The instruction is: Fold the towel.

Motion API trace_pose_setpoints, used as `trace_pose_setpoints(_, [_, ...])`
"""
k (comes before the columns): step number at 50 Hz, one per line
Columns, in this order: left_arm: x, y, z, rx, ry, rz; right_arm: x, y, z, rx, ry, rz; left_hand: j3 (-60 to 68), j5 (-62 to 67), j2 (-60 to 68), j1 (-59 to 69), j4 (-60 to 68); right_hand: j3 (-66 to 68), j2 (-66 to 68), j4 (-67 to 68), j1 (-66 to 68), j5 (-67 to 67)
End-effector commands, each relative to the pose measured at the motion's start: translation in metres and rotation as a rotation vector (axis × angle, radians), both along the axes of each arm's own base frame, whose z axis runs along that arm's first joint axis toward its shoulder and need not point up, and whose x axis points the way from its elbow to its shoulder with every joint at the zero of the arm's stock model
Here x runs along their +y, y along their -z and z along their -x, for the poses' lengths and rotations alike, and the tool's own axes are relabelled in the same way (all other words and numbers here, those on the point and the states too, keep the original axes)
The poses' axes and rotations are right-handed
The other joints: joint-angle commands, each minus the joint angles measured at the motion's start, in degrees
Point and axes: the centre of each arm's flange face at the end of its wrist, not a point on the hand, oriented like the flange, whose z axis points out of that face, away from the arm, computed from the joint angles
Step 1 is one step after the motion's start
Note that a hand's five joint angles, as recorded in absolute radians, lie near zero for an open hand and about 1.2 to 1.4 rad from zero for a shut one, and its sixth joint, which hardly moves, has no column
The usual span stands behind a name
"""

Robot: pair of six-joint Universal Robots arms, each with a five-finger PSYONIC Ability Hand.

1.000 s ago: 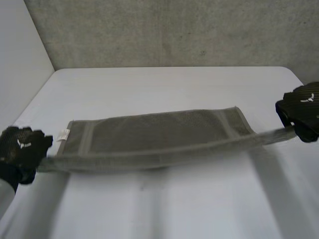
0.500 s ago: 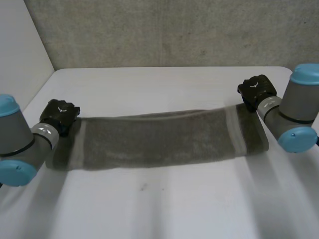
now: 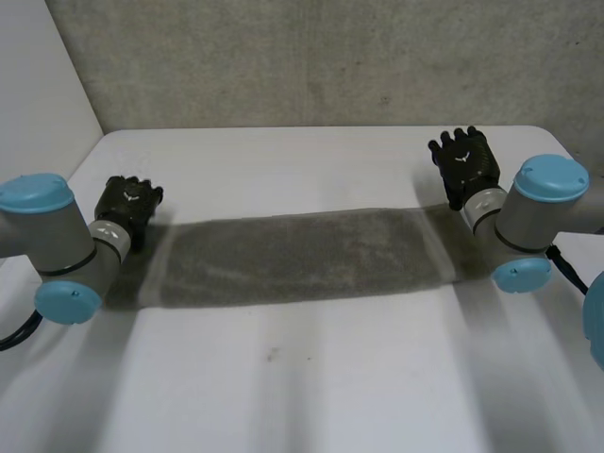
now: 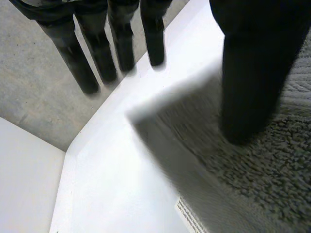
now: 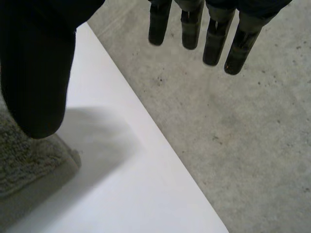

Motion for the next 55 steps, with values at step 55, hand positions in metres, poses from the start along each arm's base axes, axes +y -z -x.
trace_pose_setpoints(55, [0.128, -0.067, -0.016, 0.391, -0.094, -0.002, 0.077, 0.007, 0.089, 0.009, 0.15, -0.328, -10.9, -11.2, -10.8, -9.9, -10.6, 66.4, 66.0, 65.9, 64.8, 65.0])
